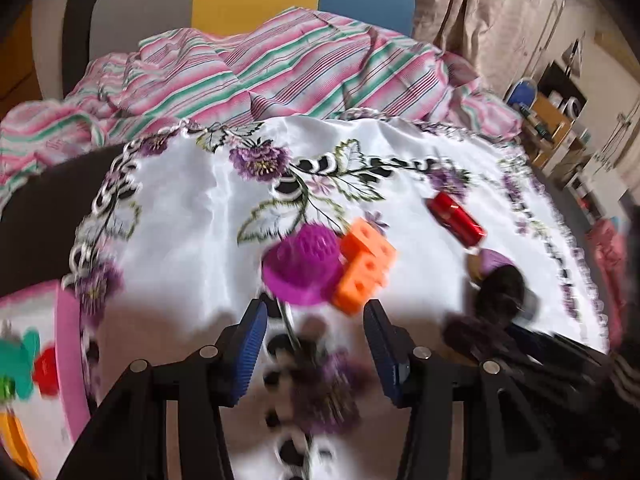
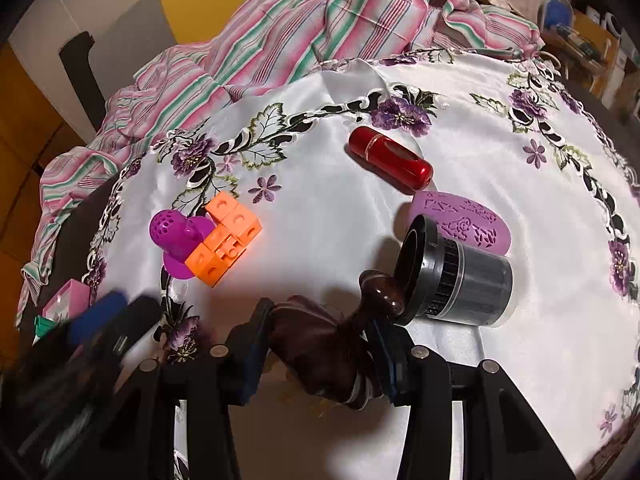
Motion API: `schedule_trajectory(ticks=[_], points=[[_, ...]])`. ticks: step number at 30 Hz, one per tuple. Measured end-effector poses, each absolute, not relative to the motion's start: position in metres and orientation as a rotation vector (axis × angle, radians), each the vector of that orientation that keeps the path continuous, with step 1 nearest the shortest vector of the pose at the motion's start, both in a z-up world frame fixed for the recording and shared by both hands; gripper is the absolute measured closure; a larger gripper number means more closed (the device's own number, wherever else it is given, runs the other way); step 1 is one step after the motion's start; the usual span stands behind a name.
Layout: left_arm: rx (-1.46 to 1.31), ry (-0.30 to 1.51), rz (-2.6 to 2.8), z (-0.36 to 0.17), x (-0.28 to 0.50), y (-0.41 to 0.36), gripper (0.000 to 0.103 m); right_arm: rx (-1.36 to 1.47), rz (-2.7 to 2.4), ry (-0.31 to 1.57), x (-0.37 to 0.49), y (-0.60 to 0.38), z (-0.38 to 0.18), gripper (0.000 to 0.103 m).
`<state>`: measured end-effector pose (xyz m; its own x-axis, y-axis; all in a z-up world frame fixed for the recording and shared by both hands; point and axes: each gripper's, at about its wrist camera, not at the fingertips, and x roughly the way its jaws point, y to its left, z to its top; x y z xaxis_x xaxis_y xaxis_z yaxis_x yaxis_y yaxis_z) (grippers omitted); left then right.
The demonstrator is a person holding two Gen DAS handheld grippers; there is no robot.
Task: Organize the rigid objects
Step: 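Reach left tool toward purple cap while right tool grasps brown claw clip, then close the left tool on the purple perforated cap and lift it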
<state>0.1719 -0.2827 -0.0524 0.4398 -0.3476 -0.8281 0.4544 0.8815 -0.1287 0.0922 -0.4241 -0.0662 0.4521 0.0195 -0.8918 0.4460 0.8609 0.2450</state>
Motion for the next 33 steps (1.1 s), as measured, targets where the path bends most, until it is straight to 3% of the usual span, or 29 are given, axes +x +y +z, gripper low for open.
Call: schedule_trajectory(ticks=[10,13,20,22,33], points=[[0.176,0.922,-0.474,-0.063,0.197,-0.303,0.053,0.510,-0.268,1.086,0.093,-0.424,-0.067,0.056],[0.191,0.934,-0.473,-0.068,0.200,-0.306,0.063,0.499,-0.267,1.087,0.094,-0.423,-0.067,0.056],[0.123,0.948,-0.480,-0.071,0.195,-0.286,0.064,0.517,-0.243,1.077,0.095,-0.422,-0.068,0.056],[0.123,0.957,-0.467,-0.073,0.189,-0.278,0.072,0.505,-0.235,1.074,0.096,-0.419,-0.067,0.056],[-0.032,0.992,-0.475,-0.073,0.138,-0.218,0.072,0.436,-0.173,1.046,0.103,-0.403,-0.063,0.056]])
